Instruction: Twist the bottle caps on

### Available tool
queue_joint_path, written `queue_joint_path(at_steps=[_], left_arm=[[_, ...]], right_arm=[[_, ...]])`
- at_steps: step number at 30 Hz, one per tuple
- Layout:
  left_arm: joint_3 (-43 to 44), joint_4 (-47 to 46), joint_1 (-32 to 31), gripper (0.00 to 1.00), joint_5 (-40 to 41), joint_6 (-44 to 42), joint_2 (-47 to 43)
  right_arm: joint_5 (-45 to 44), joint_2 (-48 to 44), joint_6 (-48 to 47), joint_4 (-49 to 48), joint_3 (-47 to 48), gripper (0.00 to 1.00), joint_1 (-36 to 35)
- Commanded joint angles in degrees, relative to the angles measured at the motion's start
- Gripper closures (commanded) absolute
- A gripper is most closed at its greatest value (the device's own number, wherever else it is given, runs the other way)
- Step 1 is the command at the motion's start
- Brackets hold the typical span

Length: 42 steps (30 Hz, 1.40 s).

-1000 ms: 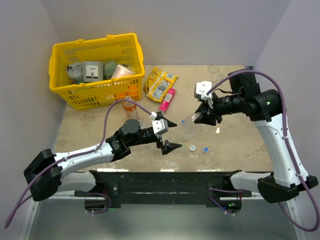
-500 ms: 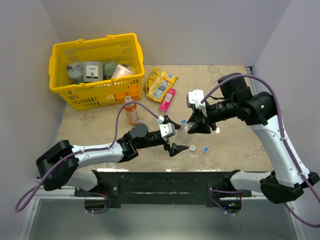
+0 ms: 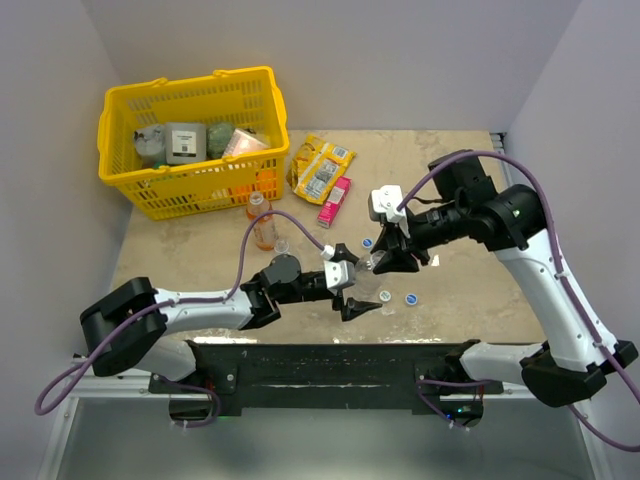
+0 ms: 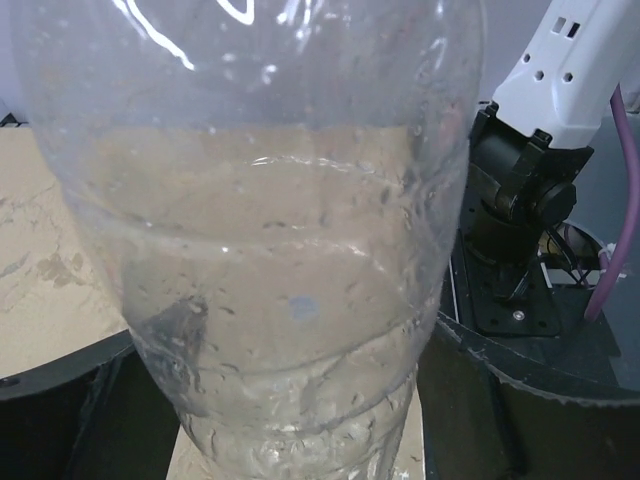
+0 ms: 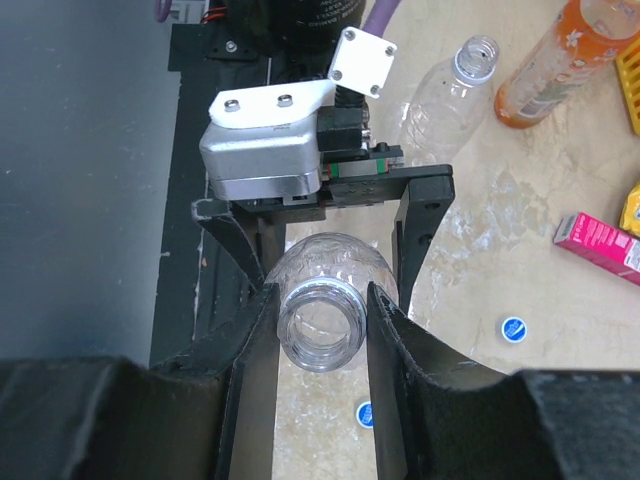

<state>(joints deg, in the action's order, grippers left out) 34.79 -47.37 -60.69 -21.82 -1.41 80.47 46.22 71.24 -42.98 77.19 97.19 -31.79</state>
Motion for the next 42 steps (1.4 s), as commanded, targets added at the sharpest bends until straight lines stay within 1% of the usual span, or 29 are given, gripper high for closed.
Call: queue_joint_path(at_steps=[1,10,11,12,14,15,16,17,19,20,21,23,24,25,26,27,28,29,30,32,33,34,35,36,37,39,40,41,42], left_arm=[[-0.07,-3.78,-0.22,0.15,-1.03,-1.58,0.39],[0.55,-3.43,-0.14,0.16,-0.77,-1.23,1.97],[0.72,-3.43,-0.22,0.18,-0.76,-1.23,2.06],[0.72,-3.43,-0.22,0.24,-0.76,-1.31,2.15],[0.98,-3.16,-0.14,0.31,-0.50,-1.31,2.24],[0.99,-2.90,-0.13,0.39,-0.15,-1.23,2.24],[1.07,-2.55,-0.13,0.43,0.29,-1.14,2.15],[1.07,-2.55,-0.13,0.45,0.99,-0.97,2.15],[0.99,-2.37,-0.13,0.50,2.83,-0.61,1.54],[0.99,-1.94,-0.13,0.53,3.54,-0.70,1.27],[1.07,-1.50,-0.05,0.60,4.33,-1.40,0.84],[0.90,0.61,-0.05,0.64,5.03,-2.02,-0.31],[0.72,1.40,-0.05,0.69,5.39,-2.37,-0.66],[0.20,2.54,-0.05,0.70,5.74,-2.20,-1.36],[-0.15,2.90,-0.05,0.71,6.00,-2.02,-1.71],[-0.68,2.99,-0.05,0.71,6.09,-1.84,-1.98],[-1.73,2.99,-0.05,0.74,6.35,-1.41,-2.68],[-2.17,2.99,-0.05,0.78,6.53,-1.23,-3.12],[-2.70,2.90,-0.05,0.88,6.62,-0.88,-3.47],[-4.02,2.55,-0.05,1.00,5.92,-0.44,-4.44],[-4.55,2.29,-0.05,1.00,5.31,-0.35,-4.88],[-5.33,1.59,-0.05,1.00,4.78,-0.52,-5.58],[-5.52,1.58,-0.05,1.00,4.43,-0.78,-6.02],[-5.78,1.76,-0.05,1.00,4.16,-0.96,-6.37],[-5.78,2.54,-0.05,1.00,4.16,-1.40,-7.24],[-5.78,3.69,-0.05,1.00,4.16,-1.58,-8.04],[-5.61,5.00,-0.05,1.00,4.51,-1.32,-8.74],[-5.34,5.62,-0.05,1.00,4.68,-0.97,-9.01],[-5.17,6.15,-0.05,1.00,4.69,-0.53,-9.36]], right_arm=[[2.12,0.12,-1.40,4.29,0.11,0.93,-0.99],[2.74,1.71,-0.26,3.14,2.22,0.92,-2.66],[2.74,1.71,-0.61,3.41,2.22,0.92,-2.84],[2.65,1.71,-0.61,3.41,2.13,0.92,-2.75],[2.30,1.36,0.26,2.88,2.30,0.90,-2.93],[2.04,1.35,0.53,2.71,2.65,0.89,-2.84],[0.90,1.27,0.88,2.53,3.53,0.84,-2.93],[-0.33,1.18,2.19,2.09,4.14,0.70,-2.84],[-3.48,0.22,4.48,-0.09,5.63,0.60,-2.92],[-10.29,-0.57,6.75,-1.24,5.91,0.55,-2.75],[-12.97,-2.23,6.94,-2.29,6.00,0.53,-2.66],[-19.02,-4.00,4.94,-3.62,5.56,0.47,-1.88],[-20.36,-4.44,4.66,-3.88,5.38,0.46,-1.44],[-20.81,-4.97,4.49,-4.24,5.03,0.45,-0.82],[-20.38,-5.06,3.88,-4.24,4.68,0.44,1.45],[-18.72,-5.06,3.35,-4.24,4.07,0.44,2.69],[-18.01,-5.15,3.08,-4.24,1.89,0.44,4.18],[-16.87,-5.58,1.51,-3.98,0.21,0.44,7.24],[-15.90,-5.94,-0.24,-3.45,-2.07,0.44,8.75],[-17.47,-7.86,-6.03,-2.30,-12.33,0.45,10.25],[-18.52,-8.74,-8.06,-2.83,-16.64,0.46,10.34],[-20.18,-9.97,-10.78,-3.96,-25.29,0.46,10.35],[-20.81,-12.33,-15.94,-5.19,-29.47,0.48,10.43],[-21.43,-13.75,-18.52,-6.51,-33.25,0.48,10.35],[-22.91,-14.98,-20.63,-10.35,-39.90,0.48,10.43],[-23.63,-16.66,-24.85,-14.15,-44.70,0.48,10.43],[-23.45,-16.40,-26.70,-16.00,-47.59,0.48,10.35],[-23.10,-15.70,-29.85,-16.45,-48.49,0.49,10.43],[-22.67,-13.69,-31.01,-16.98,-49.10,0.51,10.35]])
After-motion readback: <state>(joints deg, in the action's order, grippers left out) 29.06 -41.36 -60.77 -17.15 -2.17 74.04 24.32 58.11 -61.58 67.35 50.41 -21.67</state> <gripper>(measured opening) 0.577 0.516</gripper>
